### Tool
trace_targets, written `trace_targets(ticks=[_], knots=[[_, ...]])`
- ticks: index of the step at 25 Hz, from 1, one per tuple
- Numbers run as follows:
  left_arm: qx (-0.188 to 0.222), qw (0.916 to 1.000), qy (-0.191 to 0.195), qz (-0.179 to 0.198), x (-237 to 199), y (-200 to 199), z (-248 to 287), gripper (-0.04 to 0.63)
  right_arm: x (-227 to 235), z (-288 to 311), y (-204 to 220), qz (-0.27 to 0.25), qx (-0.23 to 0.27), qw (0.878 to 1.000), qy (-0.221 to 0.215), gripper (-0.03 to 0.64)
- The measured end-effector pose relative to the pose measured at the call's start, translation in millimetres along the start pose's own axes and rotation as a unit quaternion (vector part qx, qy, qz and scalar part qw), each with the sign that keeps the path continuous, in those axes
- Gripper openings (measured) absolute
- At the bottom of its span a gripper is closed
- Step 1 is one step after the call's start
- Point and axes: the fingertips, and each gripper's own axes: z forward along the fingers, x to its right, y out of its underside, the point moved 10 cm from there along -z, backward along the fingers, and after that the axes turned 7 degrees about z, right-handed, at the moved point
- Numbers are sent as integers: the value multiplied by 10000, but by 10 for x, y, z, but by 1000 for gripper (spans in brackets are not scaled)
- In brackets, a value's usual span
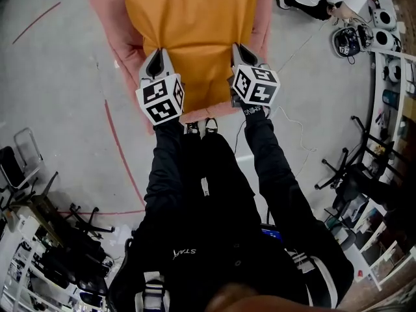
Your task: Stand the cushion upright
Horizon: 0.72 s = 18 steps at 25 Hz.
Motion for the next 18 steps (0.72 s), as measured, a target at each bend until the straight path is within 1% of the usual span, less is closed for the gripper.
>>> trace_targets(ticks=[8,15,18], knots=[[452,9987,-155,-146,-174,-352,316,8,-161,388,-477,-264,377,9989,-80,20],[992,9949,-158,14,-315,-648,785,8,-182,838,-820,-397,846,9955,-138,20],[953,9953,-66,124,-407,-648,1006,8,-154,1088,-830,-457,789,9958,-125,20]])
